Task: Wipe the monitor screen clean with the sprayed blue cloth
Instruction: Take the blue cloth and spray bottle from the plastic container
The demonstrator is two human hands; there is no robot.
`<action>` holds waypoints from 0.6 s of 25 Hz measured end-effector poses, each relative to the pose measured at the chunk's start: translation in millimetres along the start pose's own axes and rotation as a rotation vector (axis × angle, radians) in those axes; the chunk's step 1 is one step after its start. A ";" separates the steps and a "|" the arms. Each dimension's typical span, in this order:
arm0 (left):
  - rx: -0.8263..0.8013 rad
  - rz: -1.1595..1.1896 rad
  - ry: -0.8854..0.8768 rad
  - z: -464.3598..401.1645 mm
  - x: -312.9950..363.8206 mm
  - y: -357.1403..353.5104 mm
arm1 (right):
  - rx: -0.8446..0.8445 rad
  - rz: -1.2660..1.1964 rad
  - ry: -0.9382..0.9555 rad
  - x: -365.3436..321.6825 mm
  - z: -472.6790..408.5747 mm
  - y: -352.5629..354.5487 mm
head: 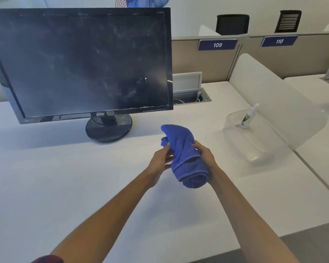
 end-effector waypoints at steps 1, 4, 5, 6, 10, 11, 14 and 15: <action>0.004 0.029 -0.012 1.7 1.4 2.4 | 0.030 0.026 -0.004 2.6 0.0 -4.1; 0.108 0.072 -0.048 4.2 1.2 13.7 | 0.189 0.324 0.061 8.0 -0.4 -10.0; 0.151 0.079 -0.056 4.7 0.4 18.5 | 0.236 0.442 0.097 10.9 -0.2 -10.7; 0.190 0.072 -0.068 5.5 -0.8 23.6 | 0.289 0.557 0.150 13.8 0.6 -11.8; 0.272 -0.018 -0.137 5.8 -3.1 35.2 | 0.482 1.024 0.452 14.7 10.5 -24.4; 0.280 -0.036 -0.149 5.6 -3.8 35.7 | 0.455 1.128 0.469 15.0 11.1 -29.4; 0.269 -0.053 -0.175 2.9 -6.2 35.4 | 0.283 1.204 0.381 23.0 7.8 -35.5; 0.262 -0.046 -0.175 1.4 -6.5 36.2 | 0.262 1.163 0.372 25.8 5.1 -32.3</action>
Point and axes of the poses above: each hand's wrist, its own z-axis away from the middle knuckle, its own y-axis out of the back of the hand, x = y × z, the point moved 3 cm from there along -z, towards the middle knuckle, and after that the axes turned 13 degrees about z, right-handed, at the moved point
